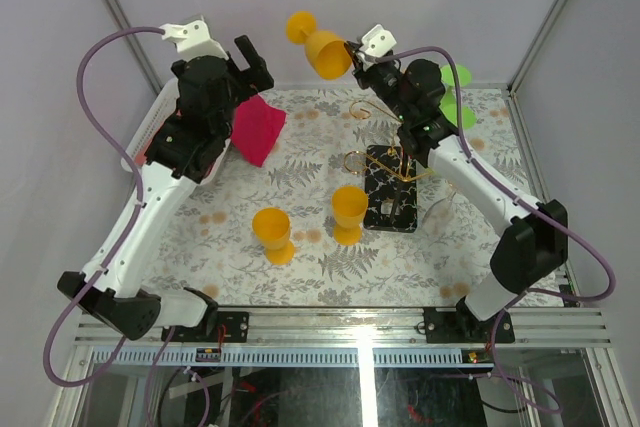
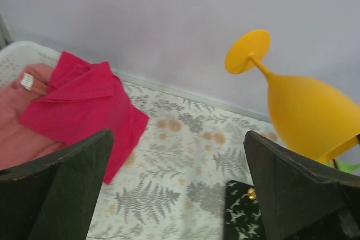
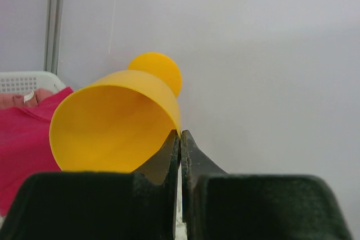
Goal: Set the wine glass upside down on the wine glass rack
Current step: Turn the wine glass upside down at the wine rack.
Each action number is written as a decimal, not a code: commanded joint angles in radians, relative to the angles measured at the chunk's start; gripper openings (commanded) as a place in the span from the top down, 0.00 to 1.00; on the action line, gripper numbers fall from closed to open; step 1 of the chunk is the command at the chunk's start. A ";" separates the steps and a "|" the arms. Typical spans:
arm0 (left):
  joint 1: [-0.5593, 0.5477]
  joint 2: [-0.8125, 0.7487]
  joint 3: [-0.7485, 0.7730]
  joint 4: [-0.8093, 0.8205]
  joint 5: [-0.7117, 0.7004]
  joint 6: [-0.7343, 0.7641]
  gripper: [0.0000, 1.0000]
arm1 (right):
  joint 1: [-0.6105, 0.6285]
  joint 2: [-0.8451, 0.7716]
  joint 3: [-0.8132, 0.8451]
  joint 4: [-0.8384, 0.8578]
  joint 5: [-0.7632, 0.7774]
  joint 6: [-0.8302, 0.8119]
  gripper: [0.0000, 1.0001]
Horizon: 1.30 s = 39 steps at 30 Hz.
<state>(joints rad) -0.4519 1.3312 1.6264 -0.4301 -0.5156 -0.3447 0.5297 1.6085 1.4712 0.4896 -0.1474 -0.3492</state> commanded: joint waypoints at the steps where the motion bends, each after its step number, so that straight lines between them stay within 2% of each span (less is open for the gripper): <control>1: 0.028 -0.002 0.010 0.077 0.101 -0.215 0.00 | -0.006 0.014 0.017 0.183 -0.049 0.043 1.00; 8: 0.105 0.020 -0.056 0.160 0.278 -0.560 0.00 | -0.006 -0.004 0.012 0.169 -0.124 0.061 1.00; 17: 0.139 0.084 -0.118 0.333 0.484 -0.848 0.00 | -0.004 -0.036 -0.073 0.296 -0.165 0.075 1.00; 23: 0.139 0.138 -0.137 0.374 0.552 -0.933 0.00 | -0.005 -0.052 -0.108 0.348 -0.183 0.113 1.00; 29: 0.138 0.141 -0.152 0.387 0.517 -0.947 0.03 | -0.005 -0.061 -0.112 0.352 -0.213 0.135 1.00; 36: 0.139 0.148 -0.170 0.415 0.498 -0.963 0.14 | -0.003 -0.070 -0.126 0.346 -0.260 0.157 1.00; 39: 0.141 0.151 -0.178 0.429 0.500 -0.972 0.25 | 0.006 -0.072 -0.133 0.343 -0.251 0.133 1.00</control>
<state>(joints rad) -0.3187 1.4818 1.4654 -0.0788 -0.0074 -1.2976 0.5255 1.5940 1.3365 0.7399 -0.3737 -0.2161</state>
